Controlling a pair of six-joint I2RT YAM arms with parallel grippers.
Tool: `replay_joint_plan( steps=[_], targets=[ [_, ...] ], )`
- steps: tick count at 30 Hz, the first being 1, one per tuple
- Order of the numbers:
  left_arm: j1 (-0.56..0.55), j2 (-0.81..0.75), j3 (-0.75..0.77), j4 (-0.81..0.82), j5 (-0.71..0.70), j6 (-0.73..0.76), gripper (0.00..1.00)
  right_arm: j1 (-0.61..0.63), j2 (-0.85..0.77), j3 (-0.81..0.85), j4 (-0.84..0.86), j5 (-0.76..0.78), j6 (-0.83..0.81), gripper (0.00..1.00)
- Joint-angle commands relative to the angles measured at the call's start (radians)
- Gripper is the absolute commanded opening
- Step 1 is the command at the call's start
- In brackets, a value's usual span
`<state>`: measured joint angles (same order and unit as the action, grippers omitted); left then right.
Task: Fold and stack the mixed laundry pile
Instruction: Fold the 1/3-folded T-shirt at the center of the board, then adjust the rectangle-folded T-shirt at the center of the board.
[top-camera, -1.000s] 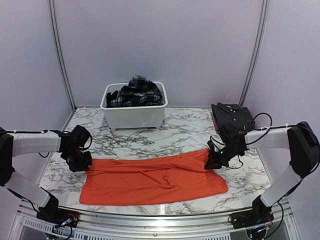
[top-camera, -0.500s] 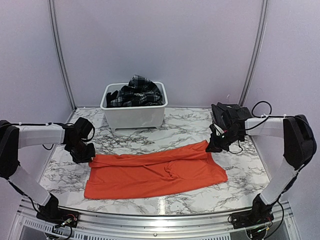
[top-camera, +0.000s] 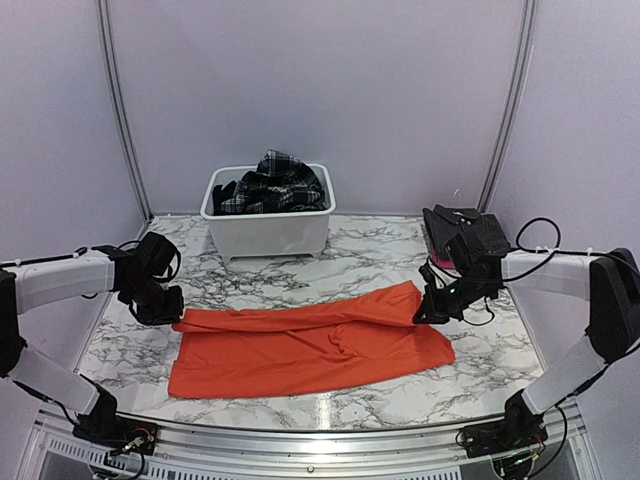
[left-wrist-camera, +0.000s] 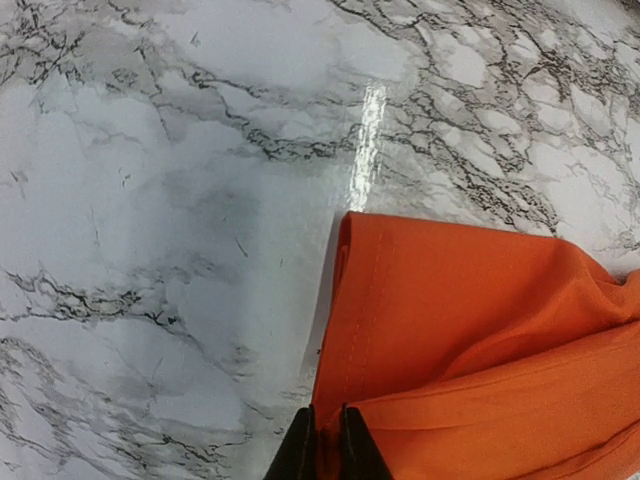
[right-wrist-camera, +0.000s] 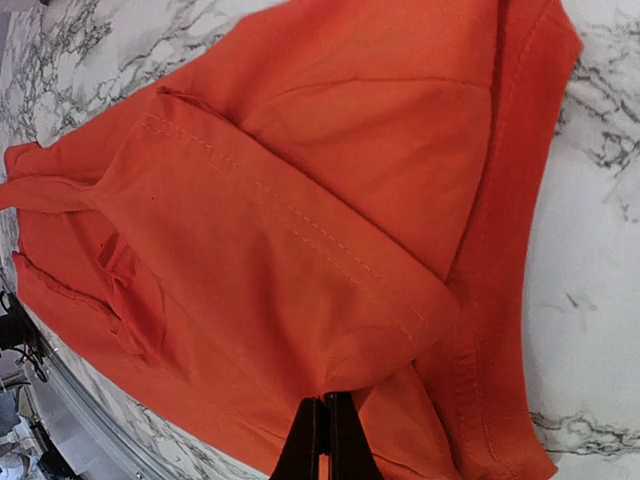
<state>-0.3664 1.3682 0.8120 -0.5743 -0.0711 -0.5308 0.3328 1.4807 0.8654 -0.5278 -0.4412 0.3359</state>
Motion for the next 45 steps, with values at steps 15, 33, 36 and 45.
replay_joint_plan(
  steps=[15, 33, 36, 45],
  targets=[
    [-0.013, -0.063, 0.112, 0.015, 0.181, 0.184, 0.7, -0.012, -0.078, 0.13, -0.096, -0.006, -0.041, 0.47],
    [-0.261, 0.306, 0.404, 0.157, 0.319, 0.22, 0.68, 0.062, 0.428, 0.456, -0.072, -0.192, -0.157, 0.47],
    [-0.261, 0.309, 0.409, 0.161, 0.313, 0.221, 0.68, 0.068, 0.467, 0.464, -0.075, -0.201, -0.172, 0.48],
    [-0.259, 0.304, 0.391, 0.16, 0.279, 0.226, 0.68, 0.087, 0.492, 0.475, -0.117, -0.262, -0.205, 0.43]
  ],
)
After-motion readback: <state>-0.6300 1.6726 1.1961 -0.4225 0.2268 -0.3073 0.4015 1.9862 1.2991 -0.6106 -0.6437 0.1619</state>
